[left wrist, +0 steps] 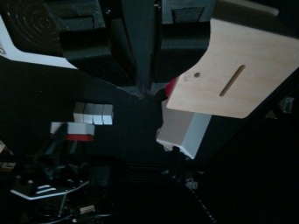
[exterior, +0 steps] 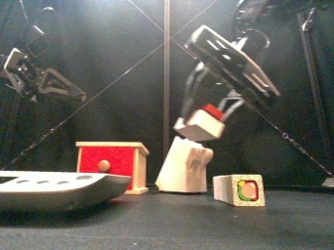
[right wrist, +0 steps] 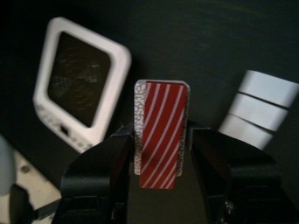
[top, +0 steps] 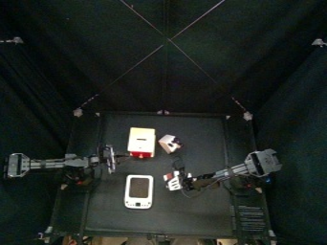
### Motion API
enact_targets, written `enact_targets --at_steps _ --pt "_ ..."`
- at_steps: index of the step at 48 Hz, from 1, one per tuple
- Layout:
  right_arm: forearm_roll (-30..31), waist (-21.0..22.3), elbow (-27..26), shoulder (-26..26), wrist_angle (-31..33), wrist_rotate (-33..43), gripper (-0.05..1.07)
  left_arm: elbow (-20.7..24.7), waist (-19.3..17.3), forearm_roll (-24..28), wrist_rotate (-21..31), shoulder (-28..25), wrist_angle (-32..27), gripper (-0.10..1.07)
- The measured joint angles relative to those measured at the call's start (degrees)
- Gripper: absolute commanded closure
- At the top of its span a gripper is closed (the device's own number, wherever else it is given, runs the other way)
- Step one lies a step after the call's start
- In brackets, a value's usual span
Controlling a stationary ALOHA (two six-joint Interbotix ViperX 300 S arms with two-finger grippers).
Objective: Put salmon sushi on stove
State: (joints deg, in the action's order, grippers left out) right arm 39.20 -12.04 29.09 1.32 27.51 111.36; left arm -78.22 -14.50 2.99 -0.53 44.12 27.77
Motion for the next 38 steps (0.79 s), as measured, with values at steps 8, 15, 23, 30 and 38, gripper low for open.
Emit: enact_targets --at_steps 8,15,23,30,38 --pt "4.75 0.18 -7.12 6.94 -5.27 -0.18 0.42 0.0 0.0 0.0 0.0 0.0 0.0 0.39" --pt "7.47 0.7 -12.48 12.39 -5.8 -0.09 0.42 0.0 0.0 0.09 0.0 0.0 0.0 0.39" --pt "8.0 1.32 -17.58 17.49 -5.89 -0.18 0.42 -0.09 0.0 0.0 0.0 0.0 0.0 0.39" --pt "8.09 1.41 -20.83 20.39 -5.89 -0.09 0.42 -0.09 0.0 0.09 0.0 0.0 0.0 0.39" --pt "8.09 1.41 -23.03 22.5 -5.8 -0.18 0.41 -0.09 0.0 0.09 0.0 0.0 -0.09 0.39"
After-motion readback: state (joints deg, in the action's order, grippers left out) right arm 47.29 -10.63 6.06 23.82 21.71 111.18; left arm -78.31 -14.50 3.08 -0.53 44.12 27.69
